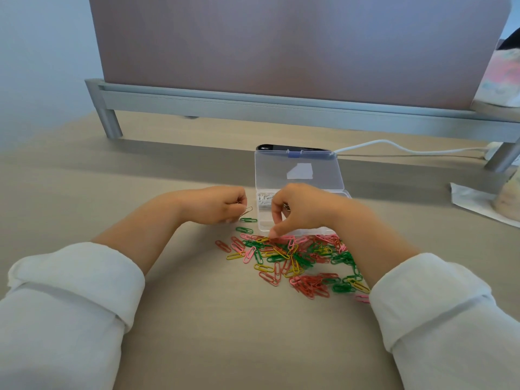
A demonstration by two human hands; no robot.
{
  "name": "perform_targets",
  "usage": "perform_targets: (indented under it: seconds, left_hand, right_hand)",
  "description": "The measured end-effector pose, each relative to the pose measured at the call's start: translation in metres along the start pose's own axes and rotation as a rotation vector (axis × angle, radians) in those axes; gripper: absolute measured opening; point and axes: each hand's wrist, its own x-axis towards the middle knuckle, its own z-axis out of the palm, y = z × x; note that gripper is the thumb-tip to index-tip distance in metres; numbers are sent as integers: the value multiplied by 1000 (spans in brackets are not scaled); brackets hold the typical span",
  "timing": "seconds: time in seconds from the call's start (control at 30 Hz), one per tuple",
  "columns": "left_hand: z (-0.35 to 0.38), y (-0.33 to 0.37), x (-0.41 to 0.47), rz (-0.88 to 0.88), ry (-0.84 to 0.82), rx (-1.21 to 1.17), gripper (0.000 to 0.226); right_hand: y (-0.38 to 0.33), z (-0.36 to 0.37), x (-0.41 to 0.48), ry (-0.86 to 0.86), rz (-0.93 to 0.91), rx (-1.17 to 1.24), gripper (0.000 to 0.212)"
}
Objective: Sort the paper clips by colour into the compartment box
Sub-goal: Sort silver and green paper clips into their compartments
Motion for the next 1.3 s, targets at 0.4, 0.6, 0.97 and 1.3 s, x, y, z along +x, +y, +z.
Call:
perform_targets:
  seconds: [0.4, 0.6, 0.97, 1.3]
  left_hand:
    - [0, 3, -5, -19, 56, -193, 28]
    - [8, 5, -7, -39, 62, -303, 30]
    - [14, 12, -19, -7, 136, -294, 48]
    - [22, 21, -27, 8, 100, -110, 39]
  right_hand:
    - [-22, 11, -6, -77, -111, -32, 15]
    - [-24, 8, -9, -105, -97, -57, 7]
    - [-30, 13, -11, -100, -50, -28, 14]
    - [-22, 14, -23, -31, 27, -66, 4]
